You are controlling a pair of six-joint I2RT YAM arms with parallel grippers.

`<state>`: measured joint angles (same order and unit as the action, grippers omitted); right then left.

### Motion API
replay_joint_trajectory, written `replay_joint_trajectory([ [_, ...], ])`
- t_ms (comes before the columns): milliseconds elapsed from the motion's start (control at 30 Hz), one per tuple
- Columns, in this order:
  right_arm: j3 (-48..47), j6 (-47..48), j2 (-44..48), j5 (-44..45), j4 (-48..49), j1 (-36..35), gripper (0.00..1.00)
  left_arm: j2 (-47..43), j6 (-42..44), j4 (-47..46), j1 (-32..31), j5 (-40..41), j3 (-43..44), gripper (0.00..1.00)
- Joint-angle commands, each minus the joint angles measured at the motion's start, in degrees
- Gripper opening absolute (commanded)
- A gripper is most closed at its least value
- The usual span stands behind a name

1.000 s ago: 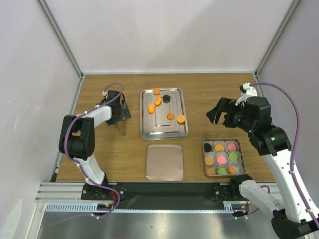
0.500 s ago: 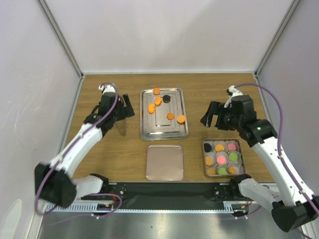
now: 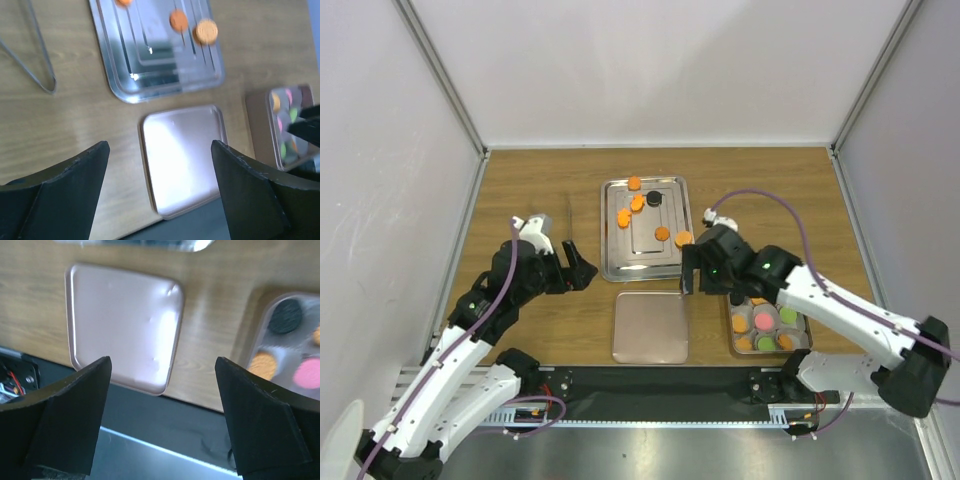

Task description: Pack the cookies

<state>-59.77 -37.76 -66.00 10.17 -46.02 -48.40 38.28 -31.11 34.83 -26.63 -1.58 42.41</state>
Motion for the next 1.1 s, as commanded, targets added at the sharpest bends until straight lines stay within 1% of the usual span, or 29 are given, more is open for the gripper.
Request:
replay_joint_trajectory([
  [0, 1.4, -9.5, -4.5, 3.4, 0.8, -5.1, 0.89, 0.3, 0.4, 3.8, -1.3, -5.5, 0.1, 0.88],
  [133, 4.8, -13.6, -9.5, 3.0, 4.0, -8.9, 0.88, 0.6, 2.7, 6.7, -1.5, -4.8, 1.3, 0.87],
  [167, 5.7, -14.0, -10.3, 3.1, 5.7, -9.3, 0.86, 0.6, 3.1, 6.9, -1.6, -4.7, 1.7, 0.87],
  [233, 8.2, -15.9, -11.5, 3.5, 7.9, -10.8, 0.85, 1.0, 2.8, 7.0, -1.7, -3.1, 1.7, 0.87],
  [333, 10.1, -16.8, -11.7, 4.1, 10.2, -11.3, 0.81, 1.5, 1.2, 6.7, -1.8, -1.2, 1.3, 0.86],
  [367, 9.9, -16.6, -11.9, 5.3, 10.2, -11.3, 0.78, 1.4, 0.5, 6.0, -1.8, -1.1, 0.4, 0.86],
  [467, 9.1, -15.5, -12.5, 6.5, 10.1, -11.3, 0.72, 1.5, -2.7, 3.3, -1.9, -1.8, -2.0, 0.85],
  [600, 10.7, -14.8, -12.6, 6.9, 12.8, -11.3, 0.66, 1.8, -4.8, 0.6, -2.9, -2.1, -4.5, 0.83],
  [633, 10.8, -14.5, -12.9, 7.4, 13.6, -11.1, 0.6, 1.6, -5.0, 0.1, -3.2, -1.4, -5.0, 0.83],
  [700, 11.1, -13.1, -14.1, 7.5, 14.2, -10.8, 0.54, 2.0, -5.4, -1.1, -4.0, -1.2, -5.8, 0.82],
  [733, 11.3, -12.7, -14.2, 7.1, 15.2, -10.5, 0.5, 3.2, -5.4, -1.9, -4.5, -1.3, -6.0, 0.82],
  [867, 11.9, -10.5, -15.4, 6.0, 16.9, -9.1, 0.49, 5.7, -6.8, -4.4, -8.5, 0.9, -6.7, 0.81],
  [1067, 13.6, -7.0, -14.2, 4.9, 17.6, -5.7, 0.47, 7.4, -8.5, -9.0, -11.9, 1.4, -9.1, 0.8],
])
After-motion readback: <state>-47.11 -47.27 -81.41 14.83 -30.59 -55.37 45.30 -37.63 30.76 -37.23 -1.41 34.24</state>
